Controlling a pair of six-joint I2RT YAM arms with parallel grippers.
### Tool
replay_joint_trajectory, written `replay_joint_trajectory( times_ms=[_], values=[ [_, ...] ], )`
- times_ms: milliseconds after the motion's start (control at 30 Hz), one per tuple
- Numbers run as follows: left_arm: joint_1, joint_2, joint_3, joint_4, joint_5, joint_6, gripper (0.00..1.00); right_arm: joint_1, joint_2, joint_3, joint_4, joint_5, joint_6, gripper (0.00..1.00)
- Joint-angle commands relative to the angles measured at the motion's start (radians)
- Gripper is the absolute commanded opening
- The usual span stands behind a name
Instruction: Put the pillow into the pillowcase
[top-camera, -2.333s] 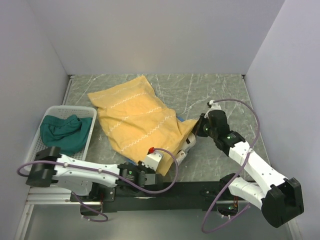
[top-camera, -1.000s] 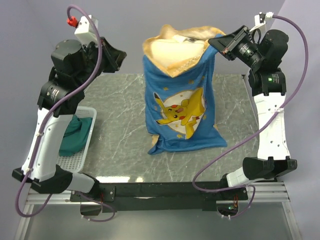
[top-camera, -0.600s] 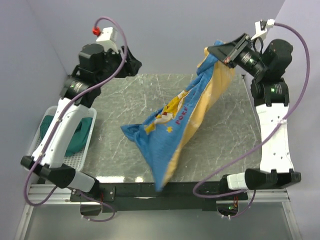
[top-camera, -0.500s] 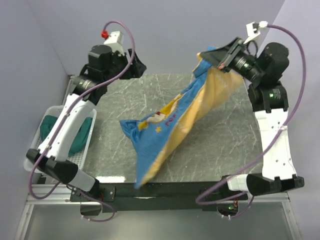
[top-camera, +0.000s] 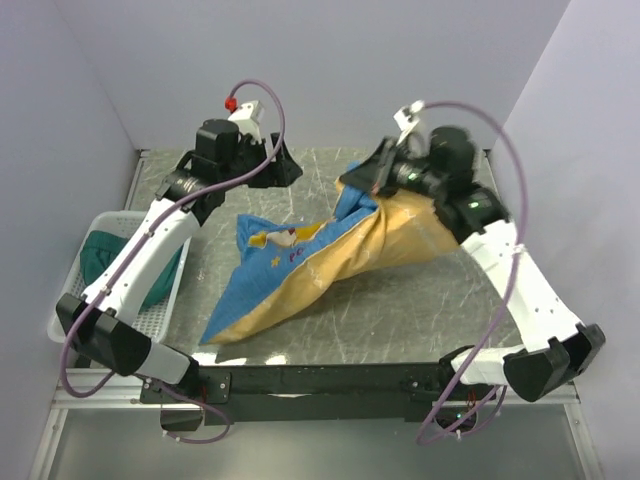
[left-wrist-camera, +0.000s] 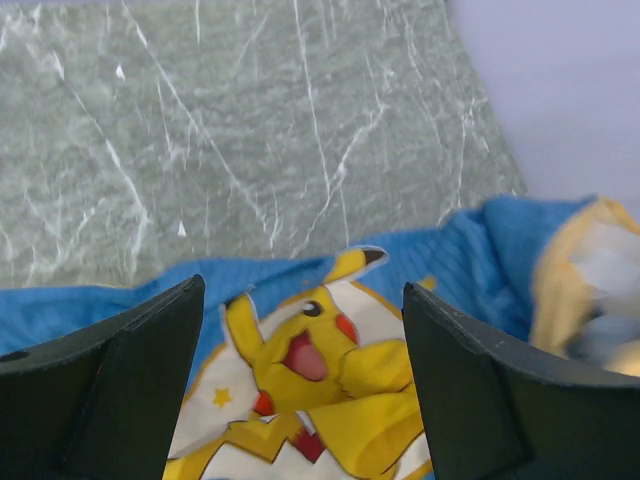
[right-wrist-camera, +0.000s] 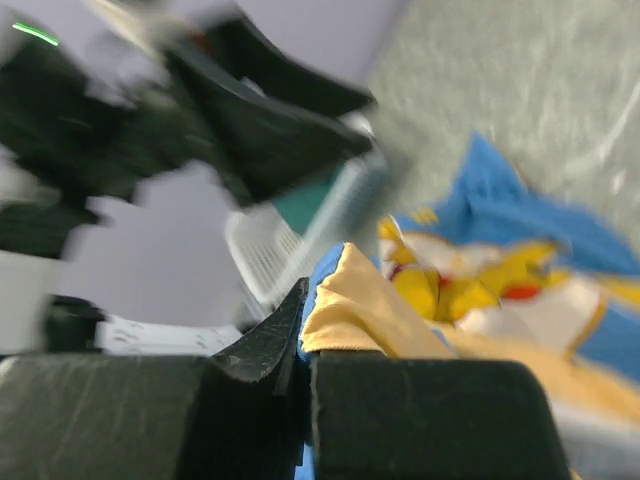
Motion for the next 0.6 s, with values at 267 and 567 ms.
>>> replay_joint_trajectory(
  times_ms=[267,567],
  values=[
    [-0.021,-0.192,-0.408,0.13,-0.061,-0.144,0.77,0.142,-0.388,-0.616,0.105,0.45,-0.014,0.46],
    [-0.1,-0.038,-0.457,0.22,-0.084,-0.178,0.78,0.011,-0.437,-0.54,-0.093,0.715,-0.133,0.9]
  ],
)
